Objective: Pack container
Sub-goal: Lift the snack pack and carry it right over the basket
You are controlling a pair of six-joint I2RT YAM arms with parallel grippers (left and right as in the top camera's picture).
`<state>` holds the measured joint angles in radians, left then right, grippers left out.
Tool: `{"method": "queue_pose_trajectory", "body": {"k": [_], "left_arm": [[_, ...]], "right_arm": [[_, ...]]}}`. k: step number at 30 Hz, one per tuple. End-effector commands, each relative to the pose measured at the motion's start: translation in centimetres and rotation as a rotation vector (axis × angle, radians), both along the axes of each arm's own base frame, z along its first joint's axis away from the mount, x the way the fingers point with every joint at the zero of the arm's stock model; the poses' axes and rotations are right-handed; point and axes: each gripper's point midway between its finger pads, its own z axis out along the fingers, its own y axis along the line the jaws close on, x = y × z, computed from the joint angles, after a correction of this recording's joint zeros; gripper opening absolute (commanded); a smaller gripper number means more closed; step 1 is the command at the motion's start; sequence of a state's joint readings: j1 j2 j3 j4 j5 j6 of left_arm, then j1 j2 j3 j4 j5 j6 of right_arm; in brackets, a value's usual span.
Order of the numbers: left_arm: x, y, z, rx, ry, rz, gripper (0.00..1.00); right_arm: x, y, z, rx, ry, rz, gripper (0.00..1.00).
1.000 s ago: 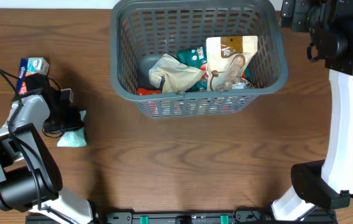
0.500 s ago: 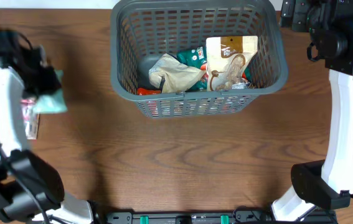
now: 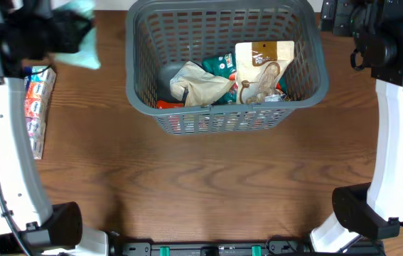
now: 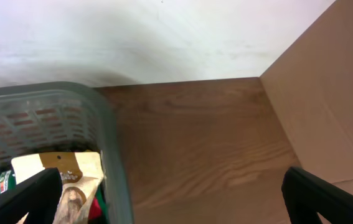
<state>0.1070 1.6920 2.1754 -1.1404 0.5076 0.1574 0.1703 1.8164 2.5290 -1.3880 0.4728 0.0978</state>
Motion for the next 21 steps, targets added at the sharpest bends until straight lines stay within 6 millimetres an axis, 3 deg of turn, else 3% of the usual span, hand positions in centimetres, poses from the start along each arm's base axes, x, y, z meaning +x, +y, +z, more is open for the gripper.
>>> {"method": "queue_pose_trajectory", "body": {"k": [1, 5, 12, 17, 21], "left_arm": [[-1.4, -6.1, 3.3, -0.068, -0.105, -0.219, 0.06], [-2.2, -11.2, 3.7, -0.038, -0.165, -0.392, 0.06], [-2.8, -17.9, 2.6, -0.006, -0.21, -0.589, 0.06], [-2.9, -21.9, 0.0, 0.026, -0.189, -0.714, 0.05], [-2.1, -24.0, -3.0, 0.035, -0.136, -0.762, 0.06]], "right_arm": [[-0.7, -0.6, 1.0, -0.01, -0.025, -0.015, 0.99], [-0.7, -0.6, 1.0, -0.01, -0.025, -0.016, 0.99], [-0.7, -0.6, 1.0, -0.01, -0.025, -0.015, 0.99], [-0.7, -0.6, 1.0, -0.01, -0.025, -0.016, 0.99], [-0.7, -0.6, 1.0, -0.01, -0.025, -0.015, 0.99]]}}
